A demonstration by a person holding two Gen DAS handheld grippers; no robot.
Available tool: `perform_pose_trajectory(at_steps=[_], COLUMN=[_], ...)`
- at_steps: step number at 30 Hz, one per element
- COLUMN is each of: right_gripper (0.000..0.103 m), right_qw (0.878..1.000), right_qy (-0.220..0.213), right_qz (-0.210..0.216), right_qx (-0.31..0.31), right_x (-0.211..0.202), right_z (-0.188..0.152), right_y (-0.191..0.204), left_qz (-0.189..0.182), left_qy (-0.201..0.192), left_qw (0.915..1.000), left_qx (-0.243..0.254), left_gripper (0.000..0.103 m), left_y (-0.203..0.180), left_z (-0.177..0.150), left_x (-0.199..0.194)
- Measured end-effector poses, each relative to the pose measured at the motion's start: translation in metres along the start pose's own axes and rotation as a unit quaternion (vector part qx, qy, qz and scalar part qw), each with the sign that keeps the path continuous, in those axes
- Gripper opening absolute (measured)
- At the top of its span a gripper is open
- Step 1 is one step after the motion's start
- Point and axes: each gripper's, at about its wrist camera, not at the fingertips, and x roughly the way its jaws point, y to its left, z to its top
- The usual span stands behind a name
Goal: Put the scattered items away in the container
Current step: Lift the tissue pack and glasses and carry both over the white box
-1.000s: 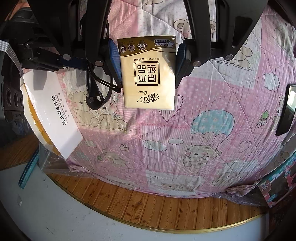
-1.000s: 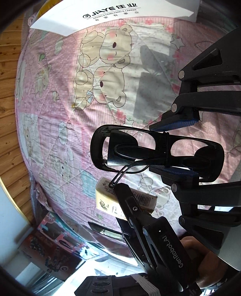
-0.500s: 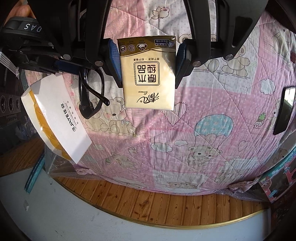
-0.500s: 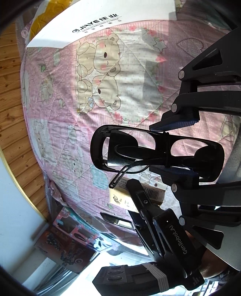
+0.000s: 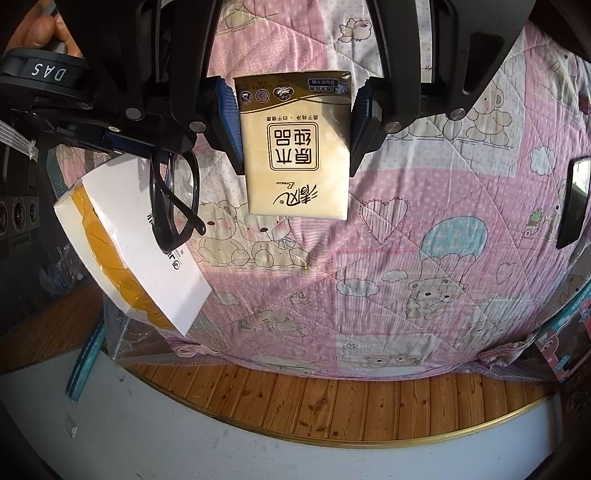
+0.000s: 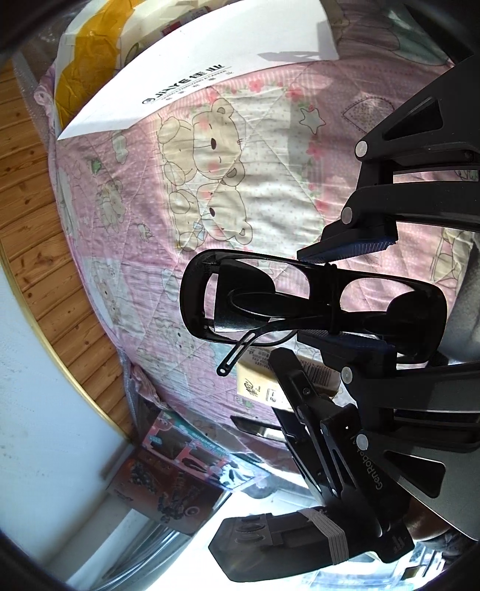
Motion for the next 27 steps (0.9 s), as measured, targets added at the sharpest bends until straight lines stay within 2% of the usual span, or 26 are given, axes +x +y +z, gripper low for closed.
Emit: perform_pose_trajectory(at_steps=[27], right_gripper=[0.038], right_qw=[0.994], right_qy=[-0.093], right_qz=[-0.001], right_qx=[0.064], right_x=[-0.081], right_z=[0.033], right_y=[-0.066], left_qz=[-0.035], left_qy=[-0.015], left_qw=[0.9977], left_qx=[0.057], left_gripper=[0.052], left_y=[-0.09], left_z=[0.048], left_x=[0.007])
